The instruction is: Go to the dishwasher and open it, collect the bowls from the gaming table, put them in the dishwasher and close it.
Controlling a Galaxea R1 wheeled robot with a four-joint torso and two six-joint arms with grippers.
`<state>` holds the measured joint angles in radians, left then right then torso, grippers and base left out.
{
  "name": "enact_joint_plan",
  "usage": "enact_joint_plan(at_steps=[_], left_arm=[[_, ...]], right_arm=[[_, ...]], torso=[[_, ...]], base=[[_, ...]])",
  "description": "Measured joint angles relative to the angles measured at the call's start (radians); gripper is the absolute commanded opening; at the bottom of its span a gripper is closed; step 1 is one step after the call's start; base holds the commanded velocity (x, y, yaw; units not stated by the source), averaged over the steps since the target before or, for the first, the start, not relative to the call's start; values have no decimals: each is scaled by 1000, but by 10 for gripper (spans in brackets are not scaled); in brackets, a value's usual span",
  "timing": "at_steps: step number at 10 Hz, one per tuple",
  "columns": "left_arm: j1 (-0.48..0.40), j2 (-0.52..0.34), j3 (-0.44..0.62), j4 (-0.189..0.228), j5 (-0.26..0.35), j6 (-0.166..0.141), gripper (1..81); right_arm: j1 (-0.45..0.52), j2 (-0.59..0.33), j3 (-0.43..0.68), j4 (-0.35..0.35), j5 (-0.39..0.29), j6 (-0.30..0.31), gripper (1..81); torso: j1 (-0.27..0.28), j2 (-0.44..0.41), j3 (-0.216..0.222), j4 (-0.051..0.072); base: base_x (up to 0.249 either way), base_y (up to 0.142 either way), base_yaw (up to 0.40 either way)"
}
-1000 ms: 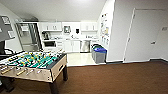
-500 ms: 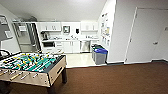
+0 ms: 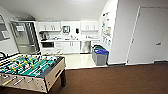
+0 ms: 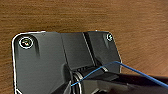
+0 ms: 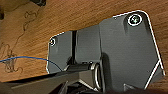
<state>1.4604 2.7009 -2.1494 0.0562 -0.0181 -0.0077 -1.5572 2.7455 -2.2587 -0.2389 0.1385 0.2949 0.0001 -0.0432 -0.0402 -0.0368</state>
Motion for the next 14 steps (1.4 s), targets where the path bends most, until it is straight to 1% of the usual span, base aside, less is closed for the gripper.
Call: enact_joint_plan(at_steps=[9,14], left_arm=[[0,4,-1,0,-1,0,811],[0,4,-1,0,0,0,811]], right_arm=[[1,5,-1,0,0,0,811],[1,16,-28,-1,-1,0,811]], torso=[[0,0,0,0],[0,0,0,0]], base=[[236,0,0],[238,0,0]])
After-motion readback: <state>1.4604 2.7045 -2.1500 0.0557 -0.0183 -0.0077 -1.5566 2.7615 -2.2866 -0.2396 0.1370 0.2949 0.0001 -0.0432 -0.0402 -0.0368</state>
